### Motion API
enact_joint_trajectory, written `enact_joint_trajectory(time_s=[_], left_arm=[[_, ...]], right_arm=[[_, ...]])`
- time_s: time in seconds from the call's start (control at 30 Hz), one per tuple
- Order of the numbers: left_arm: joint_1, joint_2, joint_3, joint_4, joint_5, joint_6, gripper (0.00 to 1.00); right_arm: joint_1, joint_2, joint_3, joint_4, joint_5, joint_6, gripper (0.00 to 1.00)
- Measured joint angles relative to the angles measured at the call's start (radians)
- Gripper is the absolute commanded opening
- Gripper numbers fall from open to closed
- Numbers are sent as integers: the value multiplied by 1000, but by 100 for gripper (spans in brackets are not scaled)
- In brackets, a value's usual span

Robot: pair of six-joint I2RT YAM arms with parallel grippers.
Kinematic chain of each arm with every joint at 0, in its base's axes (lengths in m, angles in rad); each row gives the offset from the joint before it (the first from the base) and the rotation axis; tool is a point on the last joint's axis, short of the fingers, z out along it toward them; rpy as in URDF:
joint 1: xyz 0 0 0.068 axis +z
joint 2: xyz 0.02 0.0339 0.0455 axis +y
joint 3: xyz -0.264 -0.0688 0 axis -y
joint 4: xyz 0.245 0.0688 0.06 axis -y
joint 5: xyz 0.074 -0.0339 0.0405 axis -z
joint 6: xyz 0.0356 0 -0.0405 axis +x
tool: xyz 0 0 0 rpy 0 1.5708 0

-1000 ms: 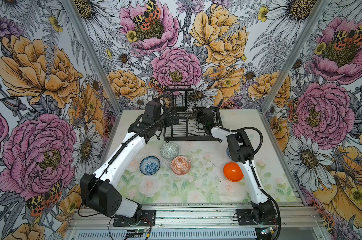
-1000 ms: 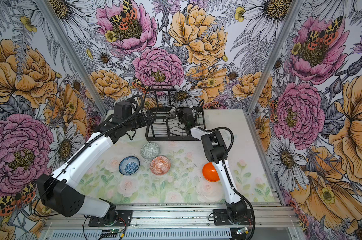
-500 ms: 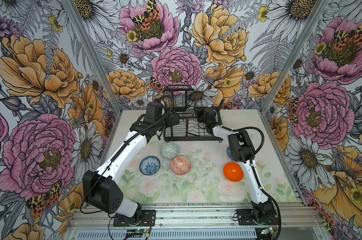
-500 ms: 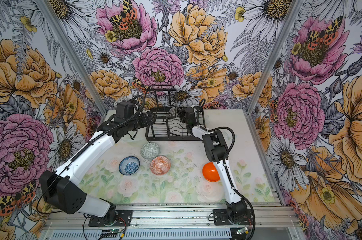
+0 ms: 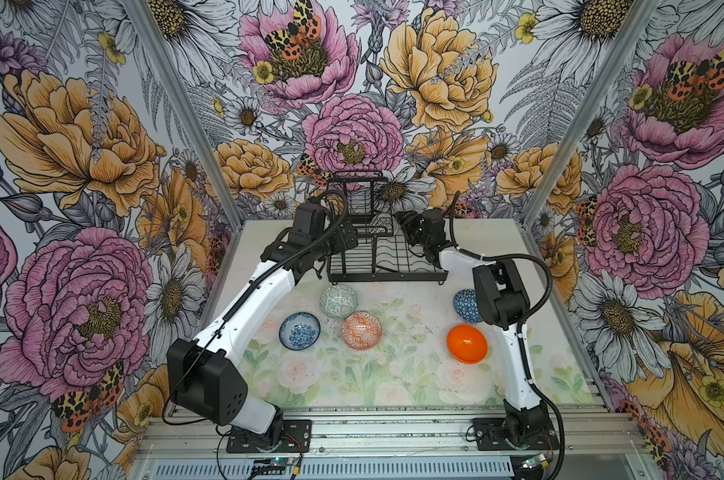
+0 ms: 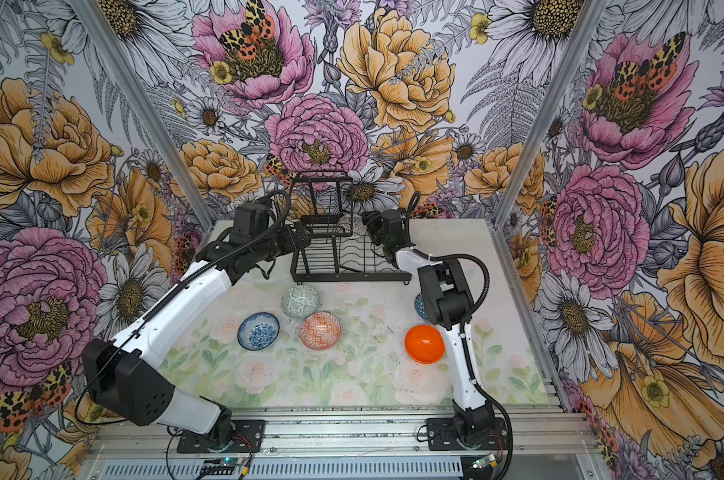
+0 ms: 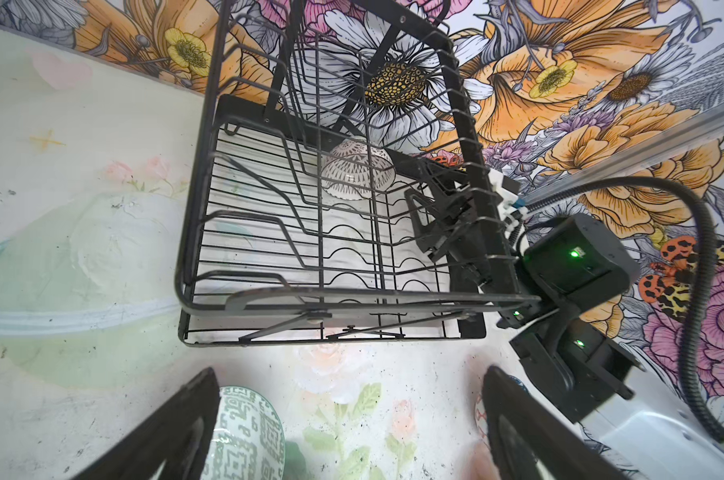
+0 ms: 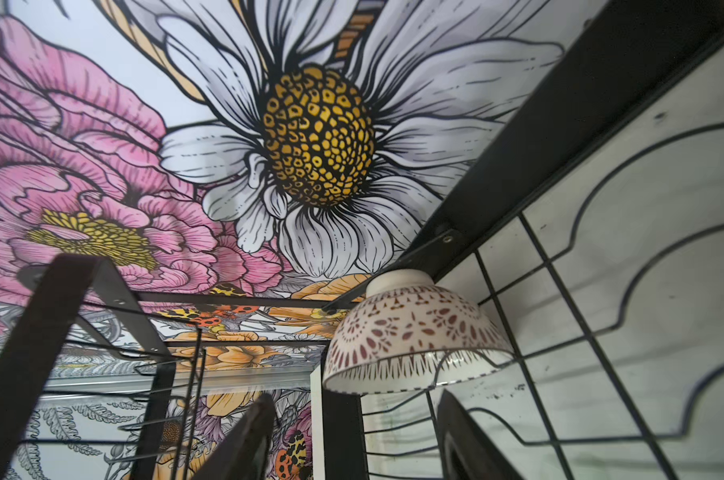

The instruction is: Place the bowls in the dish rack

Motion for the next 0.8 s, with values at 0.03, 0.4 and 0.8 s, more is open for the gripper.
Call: enact_joint_trajectory(time_s=[0.03,0.4,0.8], left_arm=[[0,-2,0,0,-6,0,99],[-1,-162,-94,10,-84,-30,99],[-13,-339,-358,-19,-110,-220,99]], right_arm=[[-6,-29,-33,0,-6,-10,67],[-55,-356,-396,-6,-55,-127,82],[-42,-742,-734,-181,-63,-292,99]])
